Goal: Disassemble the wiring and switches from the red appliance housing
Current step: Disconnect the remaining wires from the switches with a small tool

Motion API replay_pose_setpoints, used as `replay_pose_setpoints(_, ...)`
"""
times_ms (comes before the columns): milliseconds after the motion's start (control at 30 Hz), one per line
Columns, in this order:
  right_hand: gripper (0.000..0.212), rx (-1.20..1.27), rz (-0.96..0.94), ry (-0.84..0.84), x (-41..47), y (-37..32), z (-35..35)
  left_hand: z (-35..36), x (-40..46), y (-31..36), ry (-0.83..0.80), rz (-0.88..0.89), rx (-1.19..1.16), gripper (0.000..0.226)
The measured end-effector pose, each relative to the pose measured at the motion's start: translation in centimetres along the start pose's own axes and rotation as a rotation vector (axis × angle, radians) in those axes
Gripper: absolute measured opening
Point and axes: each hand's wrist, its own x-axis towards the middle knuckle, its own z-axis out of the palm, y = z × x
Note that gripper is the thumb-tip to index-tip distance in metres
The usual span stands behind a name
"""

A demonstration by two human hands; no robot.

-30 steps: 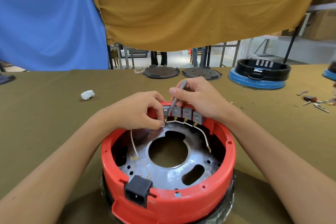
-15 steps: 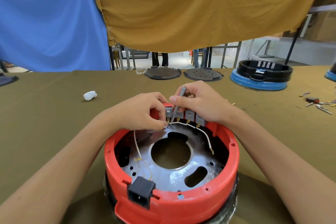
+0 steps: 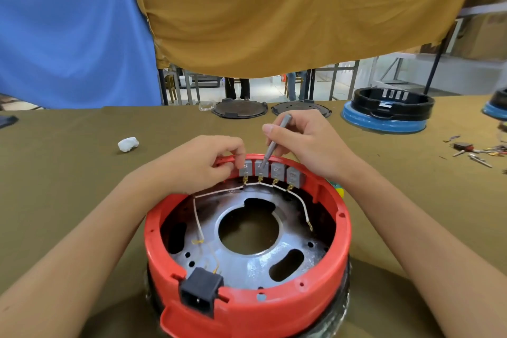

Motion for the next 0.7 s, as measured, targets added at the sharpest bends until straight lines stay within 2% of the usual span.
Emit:
replay_pose_setpoints(233,0.029,-0.138,-0.049,-0.012,-0.3,-0.4,0.4,-1.2,-0.6,-0.8,-0.070,-0.027,0.025,0.031)
replay_pose_setpoints(367,0.026,-0.177,-0.075,-0.028,-0.4,-0.4,0.6,-0.6,-0.6,-0.1,-0.021,0.051,-0.009,0.016)
replay_pose_setpoints(500,0.023,-0.198,-0.093,-0.051,-0.4,-0.4,0.7,0.1,-0.1,0.0,-0.085,0.050,0.120,0.004)
replay_pose_setpoints(700,0.020,-0.200,-0.093,-0.081,-0.4,-0.6,0.7,0.2,0.0,0.1,-0.127,0.029,0.143,0.005)
